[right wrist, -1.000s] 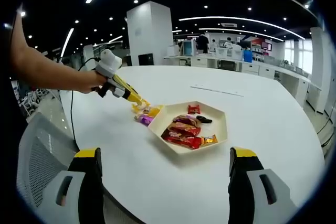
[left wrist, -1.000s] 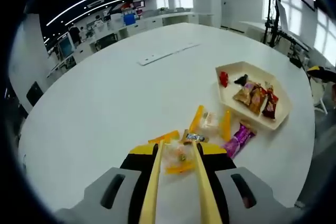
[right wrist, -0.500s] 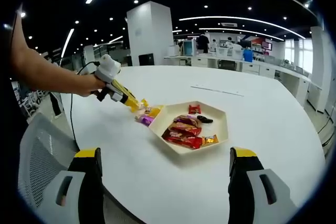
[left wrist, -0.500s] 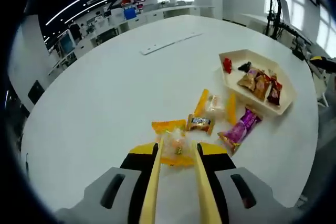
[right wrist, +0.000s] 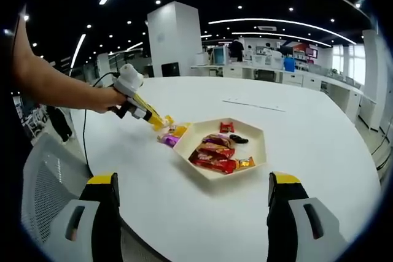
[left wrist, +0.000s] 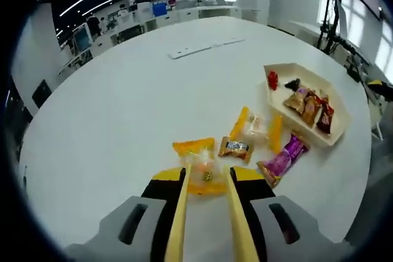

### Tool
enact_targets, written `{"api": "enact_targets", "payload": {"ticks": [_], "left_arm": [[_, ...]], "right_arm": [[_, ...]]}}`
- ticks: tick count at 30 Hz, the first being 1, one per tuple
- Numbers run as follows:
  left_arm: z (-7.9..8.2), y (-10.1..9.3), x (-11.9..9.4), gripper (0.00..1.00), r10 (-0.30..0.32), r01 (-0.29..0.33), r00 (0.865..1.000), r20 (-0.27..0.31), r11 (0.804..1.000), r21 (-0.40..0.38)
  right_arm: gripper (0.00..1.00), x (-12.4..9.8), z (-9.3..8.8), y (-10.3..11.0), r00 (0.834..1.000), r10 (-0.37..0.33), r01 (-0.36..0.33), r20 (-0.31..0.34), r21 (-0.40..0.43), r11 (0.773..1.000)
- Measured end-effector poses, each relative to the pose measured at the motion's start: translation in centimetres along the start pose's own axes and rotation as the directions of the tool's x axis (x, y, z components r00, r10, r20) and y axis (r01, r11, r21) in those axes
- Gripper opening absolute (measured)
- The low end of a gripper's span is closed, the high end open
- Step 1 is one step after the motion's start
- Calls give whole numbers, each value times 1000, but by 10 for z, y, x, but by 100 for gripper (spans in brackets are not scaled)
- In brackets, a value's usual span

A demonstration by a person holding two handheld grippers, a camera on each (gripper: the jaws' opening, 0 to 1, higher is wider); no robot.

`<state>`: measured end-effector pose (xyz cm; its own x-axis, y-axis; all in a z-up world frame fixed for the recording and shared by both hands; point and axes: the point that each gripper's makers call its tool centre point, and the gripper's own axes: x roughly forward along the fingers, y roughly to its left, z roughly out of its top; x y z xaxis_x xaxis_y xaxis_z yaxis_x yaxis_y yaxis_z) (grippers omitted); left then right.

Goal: Place the target food into the container with the food tongs after gripping and lifting it, then release it inside without dropping or visibly crushing the food.

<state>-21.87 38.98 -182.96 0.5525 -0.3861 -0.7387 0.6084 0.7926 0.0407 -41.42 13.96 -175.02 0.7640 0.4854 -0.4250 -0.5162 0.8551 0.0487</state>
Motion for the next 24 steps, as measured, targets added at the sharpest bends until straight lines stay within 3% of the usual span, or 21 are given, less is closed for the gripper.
{"api": "enact_targets", "payload": {"ticks": [5,16,24], "left_arm": [[0,2,-2,19,25,-25,1000,-4,1000,15],[0,3,-5,17,-7,7,1000,3,999,42],[10,4,-13,17,-20,18,999,25,997,75]], "right_arm": [[99,0,1,0,1000,0,0,3,3,1000],[99,0,2,0,1000,0,0,7,4,1000],[99,0,2,1,1000,3,-3,7,-1,1000]]}}
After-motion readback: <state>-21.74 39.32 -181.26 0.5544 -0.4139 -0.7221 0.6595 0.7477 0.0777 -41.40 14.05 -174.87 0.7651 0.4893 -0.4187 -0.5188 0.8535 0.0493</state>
